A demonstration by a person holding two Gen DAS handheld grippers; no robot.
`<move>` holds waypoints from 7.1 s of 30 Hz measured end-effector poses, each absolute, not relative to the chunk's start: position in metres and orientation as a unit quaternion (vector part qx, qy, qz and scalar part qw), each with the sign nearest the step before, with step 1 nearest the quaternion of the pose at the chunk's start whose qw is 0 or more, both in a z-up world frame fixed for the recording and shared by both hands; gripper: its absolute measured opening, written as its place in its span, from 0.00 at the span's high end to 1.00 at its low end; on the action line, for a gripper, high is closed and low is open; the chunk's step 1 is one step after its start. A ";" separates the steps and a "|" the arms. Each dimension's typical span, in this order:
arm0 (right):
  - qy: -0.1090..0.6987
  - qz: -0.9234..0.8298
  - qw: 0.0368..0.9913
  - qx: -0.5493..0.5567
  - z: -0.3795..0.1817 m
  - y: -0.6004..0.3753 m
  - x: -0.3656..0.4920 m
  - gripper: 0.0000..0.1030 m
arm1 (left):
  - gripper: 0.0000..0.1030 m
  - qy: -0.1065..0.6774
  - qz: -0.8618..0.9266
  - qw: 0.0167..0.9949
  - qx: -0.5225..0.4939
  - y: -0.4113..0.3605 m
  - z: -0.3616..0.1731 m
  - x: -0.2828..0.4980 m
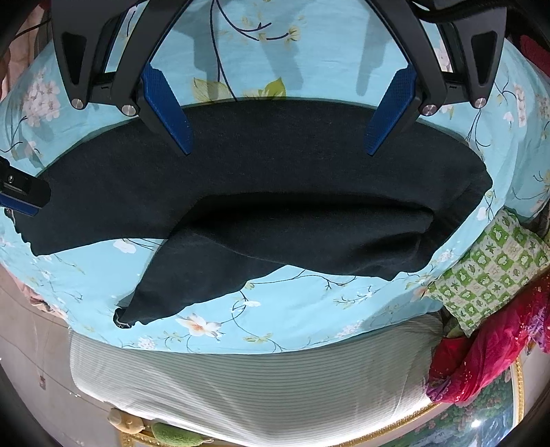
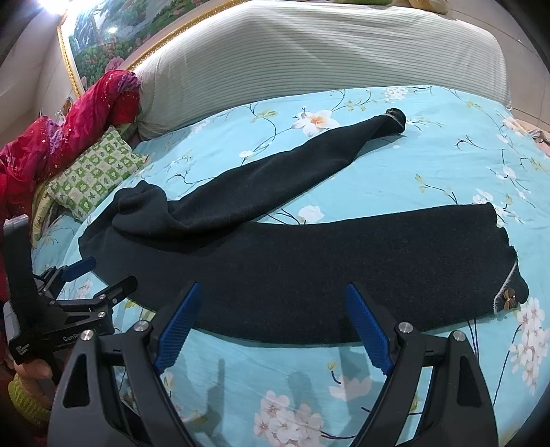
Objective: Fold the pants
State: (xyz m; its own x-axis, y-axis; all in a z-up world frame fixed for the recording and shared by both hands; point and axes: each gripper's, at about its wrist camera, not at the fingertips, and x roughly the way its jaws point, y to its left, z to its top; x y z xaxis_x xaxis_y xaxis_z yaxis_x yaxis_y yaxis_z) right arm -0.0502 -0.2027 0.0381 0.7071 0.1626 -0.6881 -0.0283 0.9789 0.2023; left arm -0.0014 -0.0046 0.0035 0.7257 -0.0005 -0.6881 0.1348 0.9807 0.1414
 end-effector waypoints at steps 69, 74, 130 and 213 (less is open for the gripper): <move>0.424 0.003 0.861 0.281 0.021 -0.367 0.193 0.30 | 0.38 0.454 -0.225 0.819 0.270 -0.154 -0.036 0.192; 0.421 0.000 0.853 0.308 0.013 -0.381 0.209 0.54 | 0.84 0.452 -0.243 0.809 0.287 -0.144 -0.029 0.194; 0.338 -0.090 0.872 0.342 0.049 -0.376 -0.090 0.63 | 0.47 0.433 -0.285 0.842 0.147 -0.053 0.011 0.023; 0.436 0.361 0.821 -0.080 0.011 0.023 0.056 0.94 | 0.96 0.404 -0.022 0.885 -0.231 0.231 0.027 0.054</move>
State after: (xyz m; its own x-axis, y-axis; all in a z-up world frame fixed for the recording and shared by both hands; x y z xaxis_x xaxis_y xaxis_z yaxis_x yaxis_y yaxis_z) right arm 0.0563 0.0233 0.0113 0.3598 0.5224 -0.7731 -0.6611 0.7274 0.1838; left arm 0.0543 0.2309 0.0275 0.6724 -0.2255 -0.7050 -0.1479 0.8923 -0.4264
